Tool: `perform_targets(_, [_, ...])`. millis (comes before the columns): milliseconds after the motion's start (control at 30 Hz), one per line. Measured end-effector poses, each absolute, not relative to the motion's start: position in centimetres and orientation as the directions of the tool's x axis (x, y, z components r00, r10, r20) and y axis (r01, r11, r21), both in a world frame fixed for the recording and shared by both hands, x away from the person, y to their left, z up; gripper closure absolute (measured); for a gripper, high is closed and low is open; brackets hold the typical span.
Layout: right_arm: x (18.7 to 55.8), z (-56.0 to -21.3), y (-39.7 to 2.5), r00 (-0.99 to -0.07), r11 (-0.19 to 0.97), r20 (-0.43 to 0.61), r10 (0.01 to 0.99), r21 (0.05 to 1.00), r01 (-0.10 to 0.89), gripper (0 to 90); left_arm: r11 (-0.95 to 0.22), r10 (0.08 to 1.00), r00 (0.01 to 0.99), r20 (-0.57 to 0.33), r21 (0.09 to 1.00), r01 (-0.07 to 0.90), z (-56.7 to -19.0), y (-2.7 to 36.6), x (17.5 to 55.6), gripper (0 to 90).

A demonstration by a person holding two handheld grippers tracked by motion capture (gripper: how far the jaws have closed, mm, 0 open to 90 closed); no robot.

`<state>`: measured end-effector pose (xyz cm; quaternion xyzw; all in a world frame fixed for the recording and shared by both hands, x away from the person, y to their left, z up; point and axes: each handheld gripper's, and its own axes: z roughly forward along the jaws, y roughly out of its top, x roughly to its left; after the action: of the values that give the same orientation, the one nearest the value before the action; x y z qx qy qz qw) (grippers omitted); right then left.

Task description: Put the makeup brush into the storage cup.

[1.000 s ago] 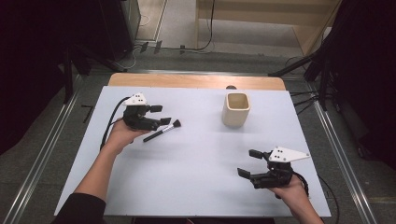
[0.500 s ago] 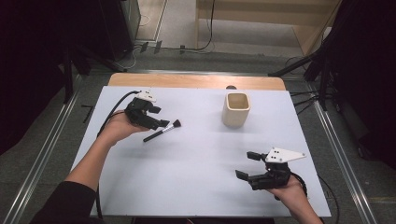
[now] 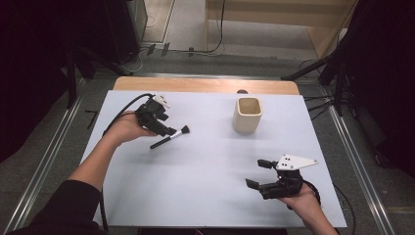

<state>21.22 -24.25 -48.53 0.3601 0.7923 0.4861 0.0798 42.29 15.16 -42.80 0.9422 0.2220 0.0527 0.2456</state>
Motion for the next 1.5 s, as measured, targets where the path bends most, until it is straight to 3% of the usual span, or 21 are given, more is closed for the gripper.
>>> perform_targets(100, [21.2,-48.6,-24.3,-0.728,0.269,0.224,0.648,0.827,0.494,16.3,-0.829,0.425,0.905,0.007,0.403,0.387,-43.0,14.7,42.8,31.2])
perform_targets(300, [21.2,-48.6,-24.2,-0.729,0.273,0.22,0.648,0.826,0.492,16.3,-0.861,0.399,0.917,-0.005,0.343,0.376,-43.0,14.2,43.2,31.2])
perform_targets(1100, [21.3,-48.7,-24.2,-0.706,0.241,0.253,0.662,0.82,0.52,15.7,-0.876,0.392,0.92,-0.022,0.297,0.38,-45.5,13.1,44.0,29.6])
perform_targets(1333, [21.2,-48.7,-24.2,-0.714,0.259,0.24,0.658,0.818,0.514,15.7,-0.896,0.382,0.924,-0.015,0.24,0.374,-46.6,13.1,43.8,32.1])
perform_targets(1400, [21.2,-48.7,-24.1,-0.715,0.262,0.238,0.657,0.817,0.513,15.7,-0.899,0.38,0.925,0.005,0.237,0.368,-46.7,13.1,43.8,38.3])
perform_targets(1500, [21.2,-48.7,-24.1,-0.715,0.261,0.239,0.658,0.818,0.513,15.7,-0.898,0.391,0.92,0.01,0.224,0.379,-47.1,13.2,43.7,39.5])
